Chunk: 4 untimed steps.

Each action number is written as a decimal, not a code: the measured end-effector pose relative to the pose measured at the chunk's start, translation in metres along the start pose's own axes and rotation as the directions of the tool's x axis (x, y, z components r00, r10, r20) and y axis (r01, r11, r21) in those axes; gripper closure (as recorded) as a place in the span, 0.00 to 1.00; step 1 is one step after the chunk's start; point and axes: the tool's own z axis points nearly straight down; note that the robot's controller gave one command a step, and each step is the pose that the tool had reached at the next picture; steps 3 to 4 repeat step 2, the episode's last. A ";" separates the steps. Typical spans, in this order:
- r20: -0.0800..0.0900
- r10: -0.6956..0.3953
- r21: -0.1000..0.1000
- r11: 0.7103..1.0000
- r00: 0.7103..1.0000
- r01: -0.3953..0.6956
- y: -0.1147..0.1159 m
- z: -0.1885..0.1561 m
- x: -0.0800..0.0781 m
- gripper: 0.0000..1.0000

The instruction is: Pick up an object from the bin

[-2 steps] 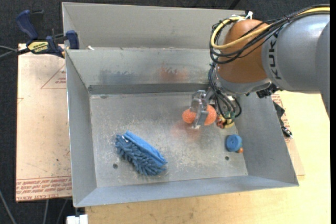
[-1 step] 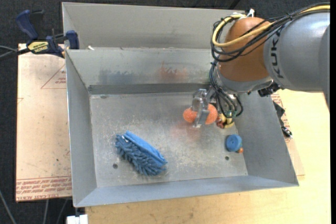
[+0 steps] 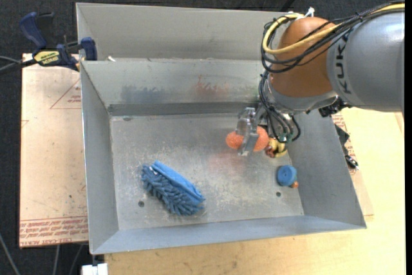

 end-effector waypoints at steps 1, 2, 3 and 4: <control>0.000 0.000 0.000 1.000 1.000 0.000 0.000 -0.019 0.000 1.00; 0.004 0.000 -0.001 1.000 1.000 0.000 0.000 -0.038 -0.002 1.00; 0.004 0.000 -0.001 1.000 1.000 0.000 0.000 -0.038 -0.002 1.00; 0.004 0.000 -0.001 1.000 1.000 0.000 0.000 -0.038 -0.002 1.00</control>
Offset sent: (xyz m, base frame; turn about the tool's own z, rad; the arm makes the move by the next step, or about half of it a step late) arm 0.0000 -0.0002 0.0190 0.0000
